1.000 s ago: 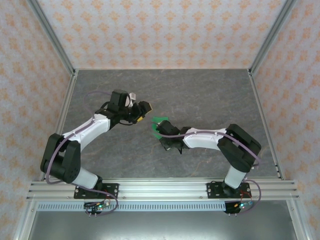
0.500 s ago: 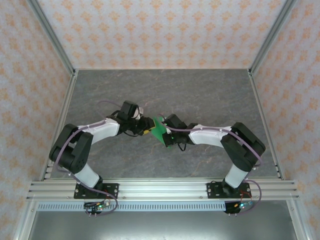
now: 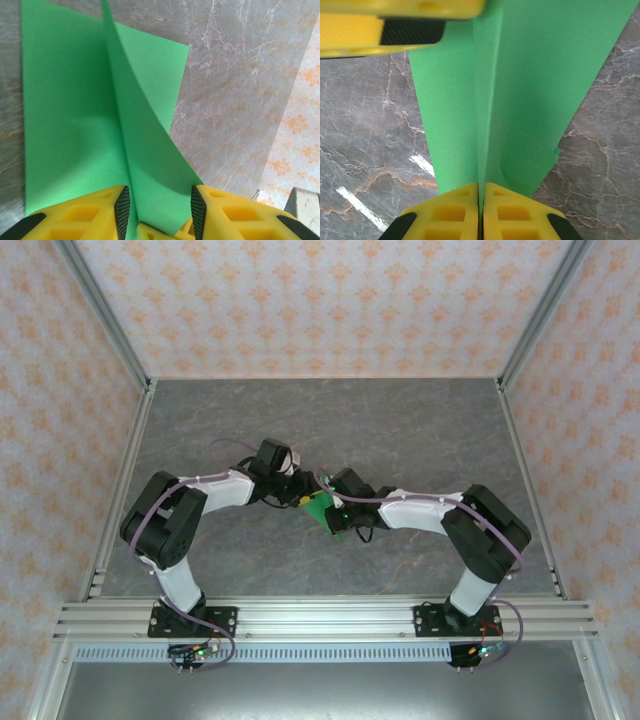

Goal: Fold a paper plane with a square sheet of paper (fold left side to right side)
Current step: Fourth fold the wing at the center of the table.

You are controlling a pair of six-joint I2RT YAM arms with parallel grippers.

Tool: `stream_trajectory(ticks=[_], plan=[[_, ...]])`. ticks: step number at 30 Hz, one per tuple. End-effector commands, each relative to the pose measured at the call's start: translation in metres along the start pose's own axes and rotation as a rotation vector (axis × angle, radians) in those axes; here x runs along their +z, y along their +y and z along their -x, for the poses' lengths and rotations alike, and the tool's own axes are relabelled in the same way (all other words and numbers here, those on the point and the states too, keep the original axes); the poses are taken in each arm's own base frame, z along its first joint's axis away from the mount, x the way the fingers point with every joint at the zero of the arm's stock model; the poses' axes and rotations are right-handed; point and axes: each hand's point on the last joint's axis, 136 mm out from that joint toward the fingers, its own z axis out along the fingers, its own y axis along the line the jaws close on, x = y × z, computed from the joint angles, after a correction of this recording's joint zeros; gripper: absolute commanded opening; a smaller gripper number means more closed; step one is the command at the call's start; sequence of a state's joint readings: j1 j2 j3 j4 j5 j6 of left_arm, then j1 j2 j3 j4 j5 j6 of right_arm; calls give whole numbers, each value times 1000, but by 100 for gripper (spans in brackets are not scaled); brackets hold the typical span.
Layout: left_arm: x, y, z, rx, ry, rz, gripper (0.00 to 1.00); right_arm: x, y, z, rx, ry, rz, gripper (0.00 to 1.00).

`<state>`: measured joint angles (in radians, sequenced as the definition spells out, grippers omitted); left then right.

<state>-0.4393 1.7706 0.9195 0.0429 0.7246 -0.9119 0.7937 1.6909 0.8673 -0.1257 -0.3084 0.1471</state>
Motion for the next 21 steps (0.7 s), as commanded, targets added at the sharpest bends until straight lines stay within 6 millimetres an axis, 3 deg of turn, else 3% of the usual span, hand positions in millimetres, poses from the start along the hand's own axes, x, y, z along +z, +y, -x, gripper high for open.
stream_trajectory(ticks=[1,21], plan=[[8,-8,4,11,3,-22,40,0,1,-2,15,-1,16,10],[28,21,7,-22,17,64,40,2,3,-2,30,18,55,14]])
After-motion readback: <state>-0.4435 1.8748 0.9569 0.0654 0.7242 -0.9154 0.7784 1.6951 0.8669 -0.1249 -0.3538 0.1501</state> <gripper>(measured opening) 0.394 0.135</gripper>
